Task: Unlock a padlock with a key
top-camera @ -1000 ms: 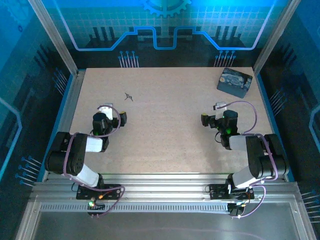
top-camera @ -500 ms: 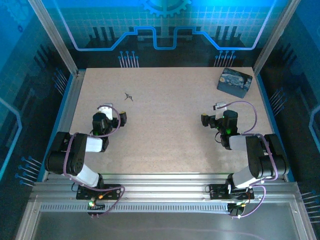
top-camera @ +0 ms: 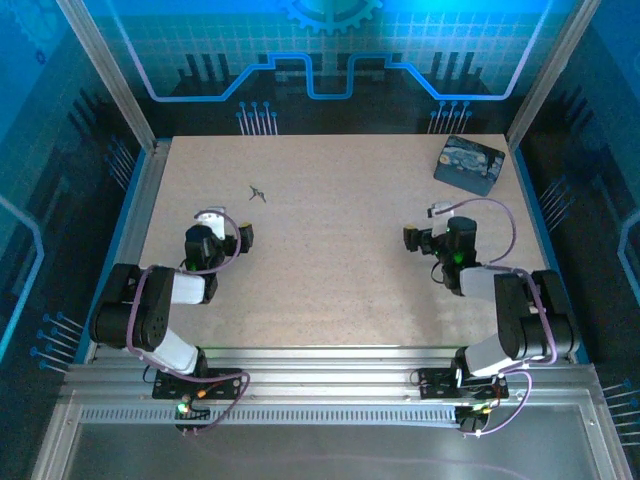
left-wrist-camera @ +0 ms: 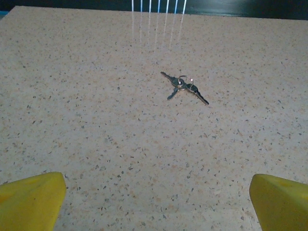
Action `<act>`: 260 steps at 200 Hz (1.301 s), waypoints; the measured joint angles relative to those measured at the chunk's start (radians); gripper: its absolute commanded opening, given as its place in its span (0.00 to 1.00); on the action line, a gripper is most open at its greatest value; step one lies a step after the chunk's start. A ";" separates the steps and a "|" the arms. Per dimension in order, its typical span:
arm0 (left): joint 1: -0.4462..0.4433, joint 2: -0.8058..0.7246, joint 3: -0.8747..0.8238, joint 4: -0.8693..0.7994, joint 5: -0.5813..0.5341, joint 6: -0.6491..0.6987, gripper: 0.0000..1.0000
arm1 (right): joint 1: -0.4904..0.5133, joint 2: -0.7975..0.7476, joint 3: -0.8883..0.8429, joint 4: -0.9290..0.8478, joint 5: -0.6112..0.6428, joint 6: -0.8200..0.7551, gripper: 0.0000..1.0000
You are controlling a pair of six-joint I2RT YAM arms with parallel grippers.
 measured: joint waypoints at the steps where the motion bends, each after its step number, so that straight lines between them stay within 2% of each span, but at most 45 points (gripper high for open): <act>1: 0.000 0.000 0.001 -0.002 0.000 0.000 0.99 | -0.001 -0.003 0.003 -0.006 0.001 0.002 0.98; 18: 0.000 -0.027 0.023 -0.071 -0.051 -0.015 0.99 | -0.029 -0.044 0.109 -0.154 0.025 0.035 0.98; 36: 0.002 -0.093 0.088 -0.221 -0.134 -0.047 0.99 | -0.094 -0.050 0.265 -0.297 0.026 0.084 0.97; 63: 0.007 -0.159 0.230 -0.377 -0.202 -0.102 0.99 | -0.210 -0.025 0.425 -0.408 0.005 0.142 0.97; 91: 0.026 -0.164 0.412 -0.627 -0.210 -0.192 0.99 | -0.264 0.121 0.610 -0.514 -0.008 0.164 0.96; 126: 0.014 -0.158 0.629 -0.939 -0.291 -0.319 0.99 | -0.273 0.311 0.824 -0.661 -0.008 0.180 0.95; 167: -0.114 -0.157 0.720 -1.206 -0.352 -0.370 0.99 | -0.335 0.497 1.075 -0.779 -0.006 0.228 0.91; 196: -0.182 -0.157 0.747 -1.320 -0.381 -0.370 0.99 | -0.393 0.628 1.232 -0.839 -0.031 0.255 0.88; 222: -0.185 -0.157 0.753 -1.366 -0.388 -0.370 0.99 | -0.410 0.727 1.323 -0.892 -0.051 0.269 0.86; 260: -0.185 -0.157 0.767 -1.394 -0.388 -0.369 0.99 | -0.410 0.844 1.450 -0.967 -0.122 0.278 0.78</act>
